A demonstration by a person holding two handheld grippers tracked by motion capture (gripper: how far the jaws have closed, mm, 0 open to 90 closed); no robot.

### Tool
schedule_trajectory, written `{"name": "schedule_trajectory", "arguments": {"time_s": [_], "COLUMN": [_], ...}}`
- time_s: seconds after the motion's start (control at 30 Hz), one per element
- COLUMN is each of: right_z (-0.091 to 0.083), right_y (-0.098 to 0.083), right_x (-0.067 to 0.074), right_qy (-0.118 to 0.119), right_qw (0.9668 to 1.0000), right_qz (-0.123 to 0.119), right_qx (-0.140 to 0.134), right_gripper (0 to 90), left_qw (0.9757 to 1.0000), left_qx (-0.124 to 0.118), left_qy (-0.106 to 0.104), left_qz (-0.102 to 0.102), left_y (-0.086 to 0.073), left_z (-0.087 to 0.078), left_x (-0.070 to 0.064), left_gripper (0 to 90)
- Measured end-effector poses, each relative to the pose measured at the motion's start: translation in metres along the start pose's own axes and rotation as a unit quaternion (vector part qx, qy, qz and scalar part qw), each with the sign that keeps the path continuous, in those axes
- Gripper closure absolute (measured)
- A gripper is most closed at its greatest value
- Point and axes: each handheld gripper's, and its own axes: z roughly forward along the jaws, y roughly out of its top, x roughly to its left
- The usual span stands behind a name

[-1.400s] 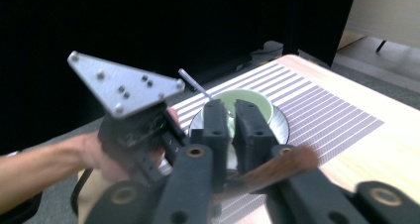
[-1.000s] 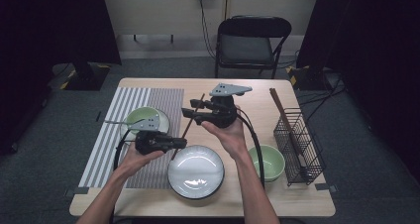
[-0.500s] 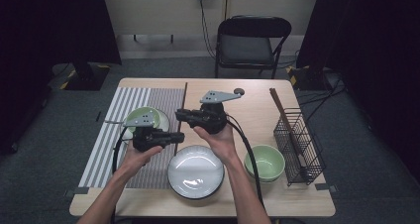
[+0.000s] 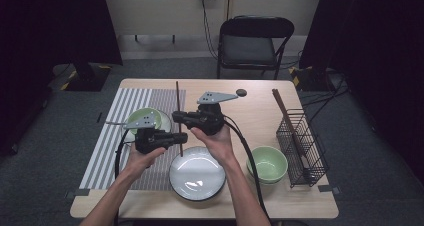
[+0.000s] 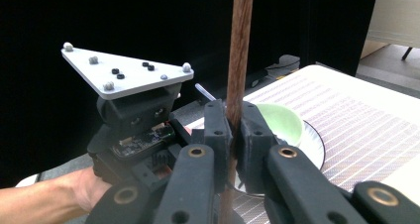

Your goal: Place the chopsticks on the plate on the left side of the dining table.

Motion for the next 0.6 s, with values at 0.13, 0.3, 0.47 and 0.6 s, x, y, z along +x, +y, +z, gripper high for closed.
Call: {"name": "schedule_trajectory", "arguments": {"time_s": [0.13, 0.3, 0.47, 0.6], "right_z": [-0.0013, -0.0036, -0.0052, -0.0068], "right_y": [0.0023, 0.0055, 0.0055, 0.0056], "right_x": [-0.0006, -0.0008, -0.0012, -0.0019], "right_qy": [0.001, 0.002, 0.005, 0.006], "right_qw": [1.0, 0.9999, 0.9999, 0.9999], "right_qz": [0.004, 0.006, 0.006, 0.006], "right_qx": [-0.007, -0.012, -0.013, -0.012], "right_gripper": [85.3, 85.2, 85.2, 84.4], "left_qw": [1.0, 1.0, 1.0, 1.0], "left_qx": [0.0, -0.003, -0.005, -0.006], "left_qy": [0.004, 0.001, 0.002, -0.002], "left_qz": [-0.003, -0.006, -0.002, -0.002], "left_y": [-0.0003, -0.0002, 0.0002, 0.0008], "left_z": [0.0018, 0.001, 0.0004, 0.0012], "left_x": [-0.0018, -0.001, -0.0022, -0.003], "left_gripper": [77.2, 80.8, 83.2, 83.9]}}
